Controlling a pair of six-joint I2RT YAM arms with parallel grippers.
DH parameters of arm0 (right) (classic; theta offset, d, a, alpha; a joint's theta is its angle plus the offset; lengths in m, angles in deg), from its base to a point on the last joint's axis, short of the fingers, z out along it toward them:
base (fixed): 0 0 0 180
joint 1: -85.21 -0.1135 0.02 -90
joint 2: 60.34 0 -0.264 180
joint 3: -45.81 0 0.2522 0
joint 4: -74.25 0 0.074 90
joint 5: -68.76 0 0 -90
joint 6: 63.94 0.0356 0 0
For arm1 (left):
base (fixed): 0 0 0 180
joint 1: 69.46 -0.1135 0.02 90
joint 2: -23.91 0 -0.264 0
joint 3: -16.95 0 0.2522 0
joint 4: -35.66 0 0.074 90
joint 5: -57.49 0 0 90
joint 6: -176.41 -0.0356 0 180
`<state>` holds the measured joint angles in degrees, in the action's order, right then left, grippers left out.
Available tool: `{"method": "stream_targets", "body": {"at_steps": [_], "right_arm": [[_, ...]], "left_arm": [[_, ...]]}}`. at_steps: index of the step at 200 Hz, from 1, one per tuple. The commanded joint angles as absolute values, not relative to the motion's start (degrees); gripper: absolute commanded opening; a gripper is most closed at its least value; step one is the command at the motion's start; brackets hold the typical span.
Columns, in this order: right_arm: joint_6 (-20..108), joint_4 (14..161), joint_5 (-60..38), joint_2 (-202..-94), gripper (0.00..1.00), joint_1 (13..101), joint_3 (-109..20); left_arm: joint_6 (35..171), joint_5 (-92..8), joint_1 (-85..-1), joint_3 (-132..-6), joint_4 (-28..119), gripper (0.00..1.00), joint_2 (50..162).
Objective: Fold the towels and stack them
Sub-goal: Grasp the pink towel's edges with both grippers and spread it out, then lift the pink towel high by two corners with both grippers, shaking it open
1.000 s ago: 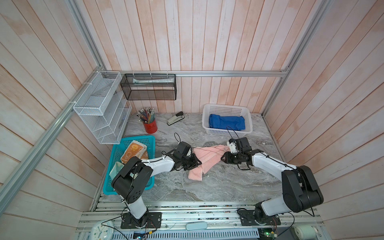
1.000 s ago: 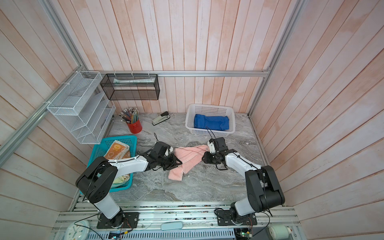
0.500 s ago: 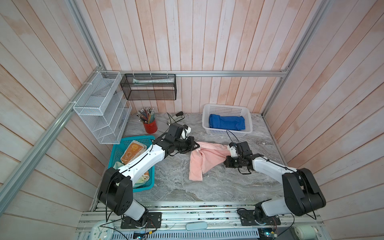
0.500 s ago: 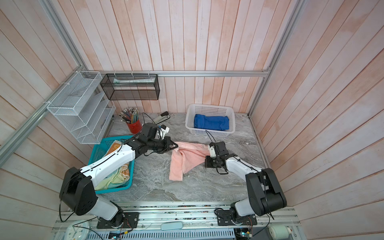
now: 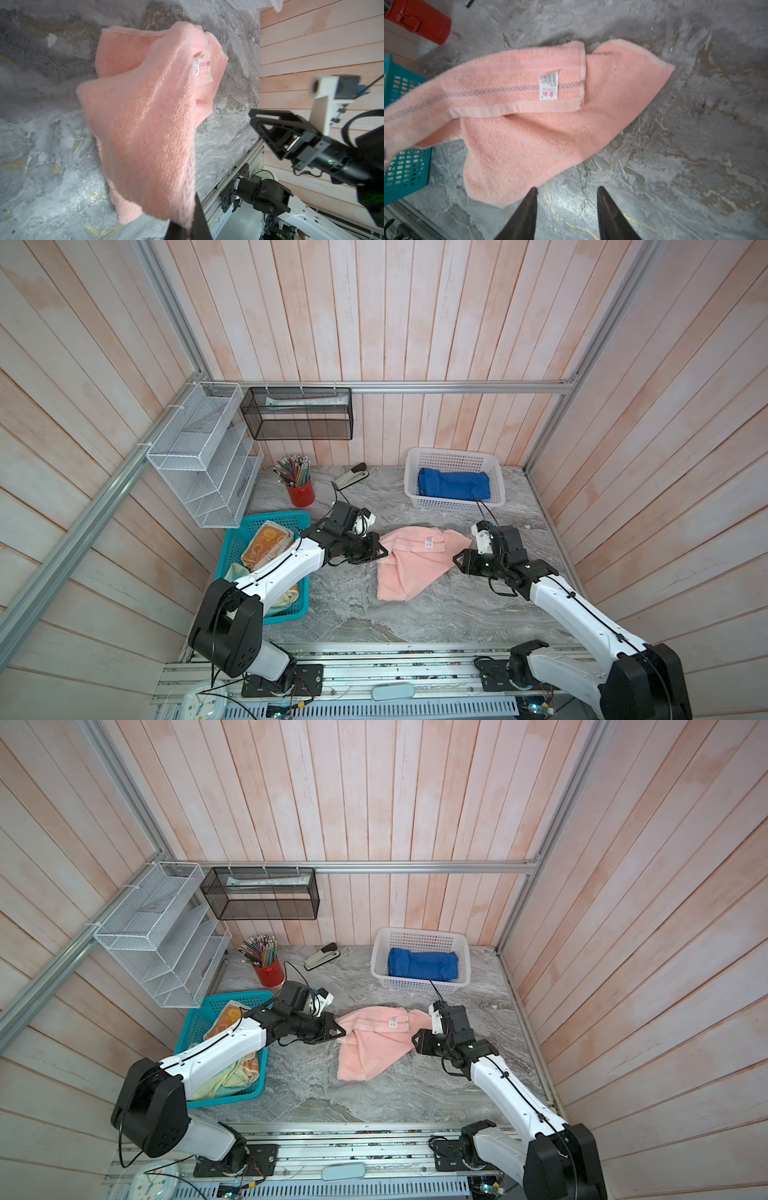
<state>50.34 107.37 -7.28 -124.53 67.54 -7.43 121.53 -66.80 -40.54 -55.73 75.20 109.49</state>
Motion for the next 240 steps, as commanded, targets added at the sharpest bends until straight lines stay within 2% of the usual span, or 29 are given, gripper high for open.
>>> {"method": "stream_targets", "body": {"at_steps": [1, 59, 103, 162, 174, 187, 200, 240], "right_arm": [[50.8, 105.3, -6.6, -131.0, 0.49, 68.2, -11.4], [49.0, 103.9, -1.6, -154.7, 0.48, 69.3, -23.6], [50.0, 101.6, 3.0, -158.8, 0.40, 69.3, -25.5], [49.1, 103.1, 3.6, -162.8, 0.41, 69.3, -26.4], [48.5, 102.3, 4.1, -163.5, 0.30, 69.3, -26.7], [48.2, 101.8, 4.0, -162.8, 0.11, 69.3, -27.1], [48.5, 101.6, 2.9, -160.5, 0.00, 69.3, -27.4], [47.8, 105.8, -1.3, -147.0, 0.00, 69.2, -30.2]], "left_arm": [[119.9, -67.6, -40.5, -54.6, 72.9, 0.00, 108.6], [118.1, -66.5, -40.6, -53.6, 74.0, 0.00, 108.6], [117.7, -66.3, -40.9, -53.7, 74.6, 0.00, 108.3], [116.3, -66.5, -41.5, -55.8, 75.8, 0.00, 109.1], [116.0, -66.6, -41.6, -56.0, 75.8, 0.00, 109.3], [115.7, -66.6, -41.9, -56.6, 76.7, 0.00, 109.7], [114.9, -66.4, -42.0, -57.5, 78.2, 0.00, 109.6], [112.5, -62.8, -44.0, -63.1, 84.2, 0.00, 105.0]]}}
